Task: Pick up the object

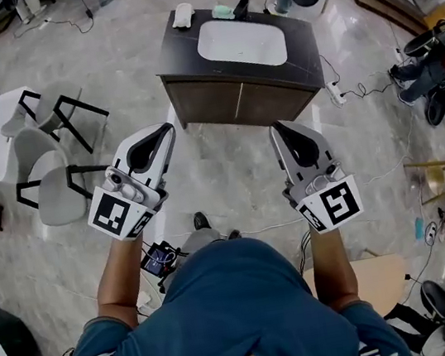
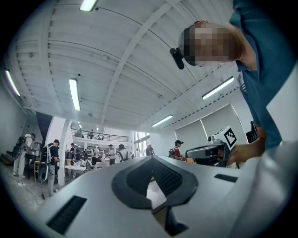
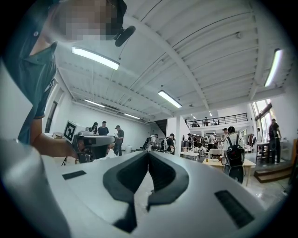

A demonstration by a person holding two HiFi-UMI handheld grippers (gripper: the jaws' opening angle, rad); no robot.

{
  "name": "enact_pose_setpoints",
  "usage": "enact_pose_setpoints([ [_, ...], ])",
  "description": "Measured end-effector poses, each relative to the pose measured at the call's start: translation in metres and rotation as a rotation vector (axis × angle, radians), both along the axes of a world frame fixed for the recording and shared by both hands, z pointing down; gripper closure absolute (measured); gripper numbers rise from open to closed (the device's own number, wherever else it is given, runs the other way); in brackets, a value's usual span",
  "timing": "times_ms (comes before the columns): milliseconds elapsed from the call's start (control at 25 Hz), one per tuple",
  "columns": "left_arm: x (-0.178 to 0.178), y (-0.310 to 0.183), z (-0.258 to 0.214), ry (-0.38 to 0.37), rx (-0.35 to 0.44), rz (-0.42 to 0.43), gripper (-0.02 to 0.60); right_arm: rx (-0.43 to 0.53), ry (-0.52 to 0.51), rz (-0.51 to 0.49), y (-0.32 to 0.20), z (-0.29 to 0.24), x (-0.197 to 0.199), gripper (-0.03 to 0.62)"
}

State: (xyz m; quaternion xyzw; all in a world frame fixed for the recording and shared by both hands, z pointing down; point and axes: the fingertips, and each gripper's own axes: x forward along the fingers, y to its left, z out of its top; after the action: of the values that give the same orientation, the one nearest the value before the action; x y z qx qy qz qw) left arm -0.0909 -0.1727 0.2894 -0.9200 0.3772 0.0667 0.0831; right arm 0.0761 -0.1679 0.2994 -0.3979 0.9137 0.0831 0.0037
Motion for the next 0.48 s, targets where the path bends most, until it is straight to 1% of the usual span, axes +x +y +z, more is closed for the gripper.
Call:
enact_pose_setpoints([
  [200,-0.021,-0.035,-0.003,0.002,0.000,0.025,0.577,0.005,0.000,0.029,-0.030,-0.004,-0.019,0.579],
  [480,-0.048,-0.071,-0.002,0.003,0.006,0.070,0.577,0.019,0.004,0.070,-0.059,-0.005,-0.049,0.580],
])
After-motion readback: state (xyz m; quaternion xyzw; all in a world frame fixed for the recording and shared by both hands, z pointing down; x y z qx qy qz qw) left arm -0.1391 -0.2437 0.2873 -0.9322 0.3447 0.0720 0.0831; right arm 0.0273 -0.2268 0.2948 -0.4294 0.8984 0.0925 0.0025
